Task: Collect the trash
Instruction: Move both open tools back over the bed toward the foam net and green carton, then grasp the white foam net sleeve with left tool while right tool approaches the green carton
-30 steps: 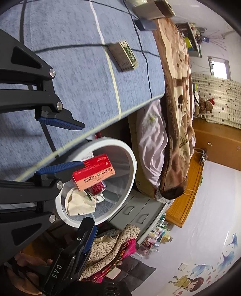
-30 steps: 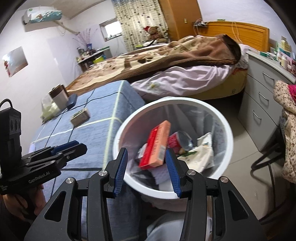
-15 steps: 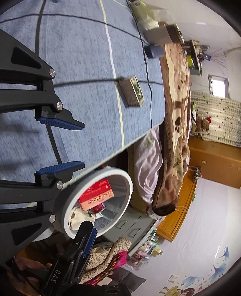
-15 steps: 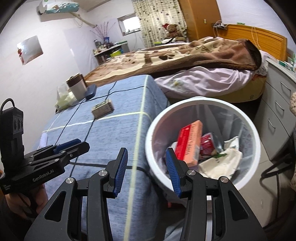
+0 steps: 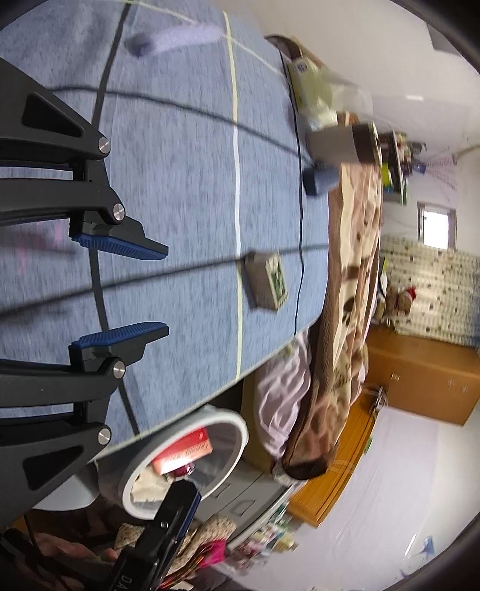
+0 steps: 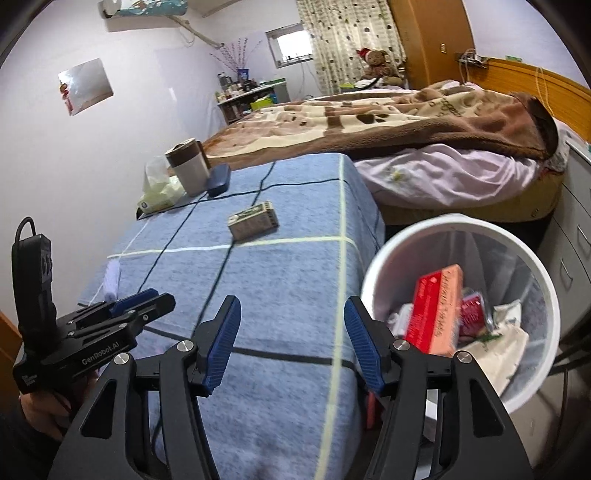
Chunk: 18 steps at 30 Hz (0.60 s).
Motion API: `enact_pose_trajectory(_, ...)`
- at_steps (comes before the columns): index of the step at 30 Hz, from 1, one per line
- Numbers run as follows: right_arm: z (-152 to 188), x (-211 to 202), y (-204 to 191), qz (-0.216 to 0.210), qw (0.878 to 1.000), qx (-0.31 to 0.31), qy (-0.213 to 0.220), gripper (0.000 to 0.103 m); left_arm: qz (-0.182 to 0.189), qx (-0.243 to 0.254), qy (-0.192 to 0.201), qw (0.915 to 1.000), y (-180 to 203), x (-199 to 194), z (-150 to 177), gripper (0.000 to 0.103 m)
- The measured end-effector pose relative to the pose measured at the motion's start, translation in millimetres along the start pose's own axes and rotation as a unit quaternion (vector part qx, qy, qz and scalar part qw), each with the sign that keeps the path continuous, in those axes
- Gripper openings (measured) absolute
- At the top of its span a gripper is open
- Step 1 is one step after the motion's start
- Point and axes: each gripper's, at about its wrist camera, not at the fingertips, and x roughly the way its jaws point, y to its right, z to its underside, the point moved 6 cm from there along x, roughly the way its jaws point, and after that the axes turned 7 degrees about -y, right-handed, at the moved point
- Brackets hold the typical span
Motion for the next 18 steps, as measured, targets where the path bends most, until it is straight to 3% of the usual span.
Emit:
enact_pose_trajectory(9,-13.9,21.2,-21.0,-0.013,1.0,-0.01,-0.018,0.06,-0.056,-0.046,0.006,0.9974,-65.6,-12.2,-3.3,0.035)
enact_pose_trajectory(16,-23.9,34.7,-37.9,-0.011,0.999,-0.024,-0.027,0.064,-0.108,-0.082,0.013,0.9906,-118.4,-18.4,-6.5,0.035)
enact_pose_trajectory(18,-26.2,39.0,-40.5,-0.012,0.999,-0.025,-0.031,0.064,-0.121,-0.093,0.016,0.9882,-133.5,-20.6,-6.9,0.04)
